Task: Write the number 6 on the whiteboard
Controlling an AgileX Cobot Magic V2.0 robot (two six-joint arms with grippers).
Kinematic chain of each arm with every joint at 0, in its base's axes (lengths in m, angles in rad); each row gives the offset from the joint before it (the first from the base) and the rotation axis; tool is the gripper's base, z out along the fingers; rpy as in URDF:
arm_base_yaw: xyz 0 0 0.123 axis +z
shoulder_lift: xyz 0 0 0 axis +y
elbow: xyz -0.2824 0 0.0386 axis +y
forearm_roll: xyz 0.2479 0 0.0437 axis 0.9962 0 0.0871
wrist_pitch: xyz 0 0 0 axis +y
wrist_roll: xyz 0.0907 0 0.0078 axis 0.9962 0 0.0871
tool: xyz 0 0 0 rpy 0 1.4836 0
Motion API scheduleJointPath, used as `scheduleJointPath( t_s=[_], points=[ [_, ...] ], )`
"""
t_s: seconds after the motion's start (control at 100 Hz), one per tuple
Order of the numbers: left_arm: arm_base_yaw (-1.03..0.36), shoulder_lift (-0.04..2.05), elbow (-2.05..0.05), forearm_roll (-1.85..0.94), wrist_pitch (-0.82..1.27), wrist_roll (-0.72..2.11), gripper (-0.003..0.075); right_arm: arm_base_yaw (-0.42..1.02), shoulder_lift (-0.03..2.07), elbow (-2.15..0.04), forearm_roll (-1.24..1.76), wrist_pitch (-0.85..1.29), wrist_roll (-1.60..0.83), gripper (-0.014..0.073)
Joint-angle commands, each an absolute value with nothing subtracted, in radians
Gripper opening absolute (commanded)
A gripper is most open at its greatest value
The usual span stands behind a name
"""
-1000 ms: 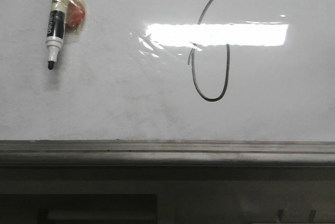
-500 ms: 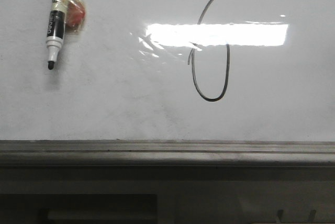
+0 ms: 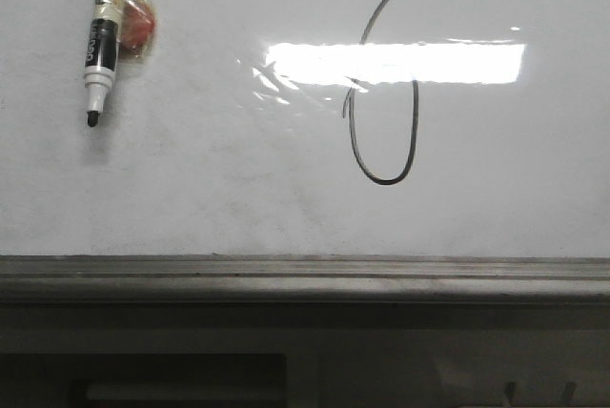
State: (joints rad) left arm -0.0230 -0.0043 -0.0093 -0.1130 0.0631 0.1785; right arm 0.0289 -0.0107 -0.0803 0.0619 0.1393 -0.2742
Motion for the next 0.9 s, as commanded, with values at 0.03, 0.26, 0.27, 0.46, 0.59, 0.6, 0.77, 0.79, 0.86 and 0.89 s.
scheduleJointPath(
  t_s=[0.03,0.26,0.27,0.46,0.59,0.6,0.77,0.79,0.86,0.89],
  points=[
    [-0.019,-0.035,0.04,-0.122,-0.009,0.168,-0.002,0.024,-0.02,-0.033,0.0,-0.03,-0.247,-0.0045],
    [-0.019,-0.035,0.04,-0.122,-0.009,0.168,-0.002,0.027,-0.028,0.033,-0.04,-0.023,-0.247,-0.0045],
    [-0.019,-0.035,0.04,-0.122,-0.009,0.168,-0.002,0.027,-0.028,0.033,-0.04,-0.025,-0.247,-0.0045],
    [-0.019,-0.035,0.04,-0.122,-0.009,0.168,-0.002,0.027,-0.028,0.033,-0.04,-0.032,-0.247,-0.0045],
    [-0.019,-0.035,0.04,-0.122,-0.009,0.168,-0.002,0.027,-0.028,0.032,-0.02,-0.036,-0.247,-0.0045],
    [-0.019,-0.035,0.04,-0.122,-0.009,0.168,-0.002,0.027,-0.028,0.032,-0.02,-0.036,-0.247,-0.0045],
    [-0.019,-0.035,0.04,-0.122,-0.009,0.168,-0.002,0.027,-0.028,0.032,-0.02,-0.036,-0.247,-0.0045],
    [-0.019,-0.035,0.04,-0.122,-0.009,0.168,-0.002,0.027,-0.028,0.032,-0.02,-0.036,-0.247,-0.0045],
    [-0.019,-0.035,0.04,-0.122,-0.009,0.168,-0.002,0.027,-0.028,0.032,-0.02,-0.036,-0.247,-0.0045],
    [-0.019,-0.035,0.04,-0.122,-0.009,0.168,-0.002,0.027,-0.028,0.032,-0.02,-0.036,-0.247,-0.0045]
  ],
)
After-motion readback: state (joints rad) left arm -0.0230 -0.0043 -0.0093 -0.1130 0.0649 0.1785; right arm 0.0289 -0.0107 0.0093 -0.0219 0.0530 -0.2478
